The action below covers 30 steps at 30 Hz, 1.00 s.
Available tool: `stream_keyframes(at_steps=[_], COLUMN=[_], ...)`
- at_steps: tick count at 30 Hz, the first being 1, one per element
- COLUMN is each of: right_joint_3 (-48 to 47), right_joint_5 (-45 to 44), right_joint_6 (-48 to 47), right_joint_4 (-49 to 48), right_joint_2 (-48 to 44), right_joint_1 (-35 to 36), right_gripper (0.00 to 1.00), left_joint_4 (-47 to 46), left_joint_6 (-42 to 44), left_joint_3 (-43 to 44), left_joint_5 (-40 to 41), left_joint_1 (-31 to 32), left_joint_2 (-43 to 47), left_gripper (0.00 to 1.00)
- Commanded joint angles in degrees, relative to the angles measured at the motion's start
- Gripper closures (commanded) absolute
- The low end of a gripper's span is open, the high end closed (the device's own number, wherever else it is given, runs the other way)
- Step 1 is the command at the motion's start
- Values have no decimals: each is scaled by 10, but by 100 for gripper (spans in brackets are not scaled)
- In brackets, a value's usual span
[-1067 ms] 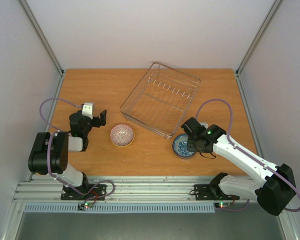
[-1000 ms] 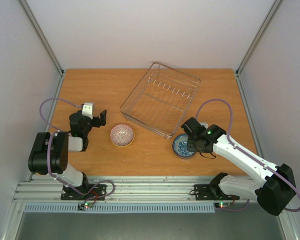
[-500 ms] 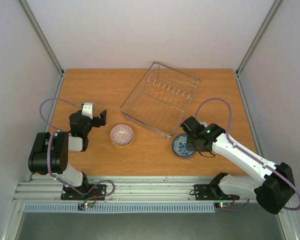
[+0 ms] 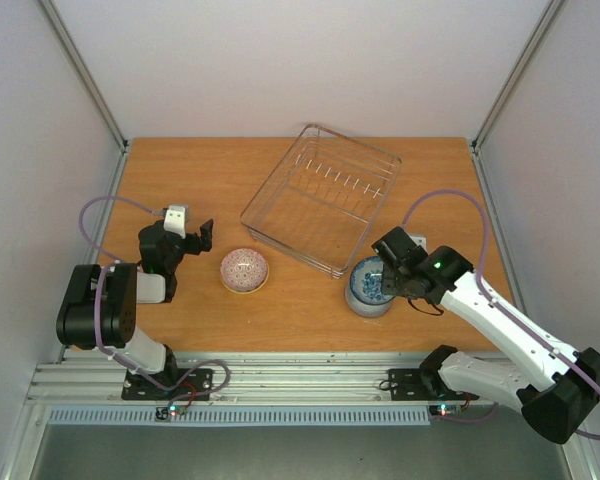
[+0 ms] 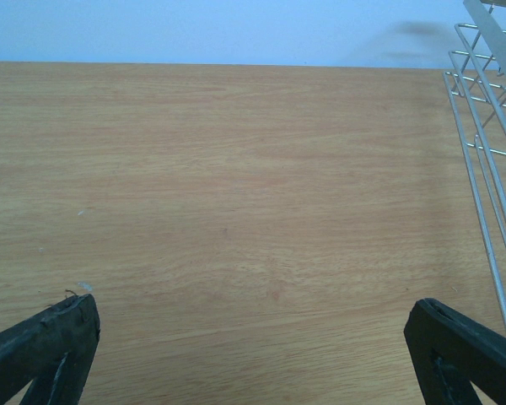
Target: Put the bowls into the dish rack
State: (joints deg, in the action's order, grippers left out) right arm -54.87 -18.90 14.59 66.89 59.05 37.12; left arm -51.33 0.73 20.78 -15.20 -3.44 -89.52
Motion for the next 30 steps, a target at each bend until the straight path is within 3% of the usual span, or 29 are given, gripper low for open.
stream_keyframes(at_steps=[1,7,18,30], right_joint_3=[-47,-101,-215,-312], right_joint_5=[-46,-76,-124,-112], right_joint_6=[-12,-61,-205,-236], right_joint_4=[18,-17,-141,-212], right_joint_2=[-26,-8,123,266], right_joint_1=[0,0,-2,-26], right_gripper=[99,99,99,99], left_joint_4=[-40,-40,-40,-40], left_joint_6=[12,12,12,12], left_joint_3=[10,10,9,9], left_joint_5=[-2,-2,-2,-2], left_joint_1=[-1,-1,-1,-1], left_joint_2=[-5,-4,-5,-5], left_gripper=[1,1,1,1])
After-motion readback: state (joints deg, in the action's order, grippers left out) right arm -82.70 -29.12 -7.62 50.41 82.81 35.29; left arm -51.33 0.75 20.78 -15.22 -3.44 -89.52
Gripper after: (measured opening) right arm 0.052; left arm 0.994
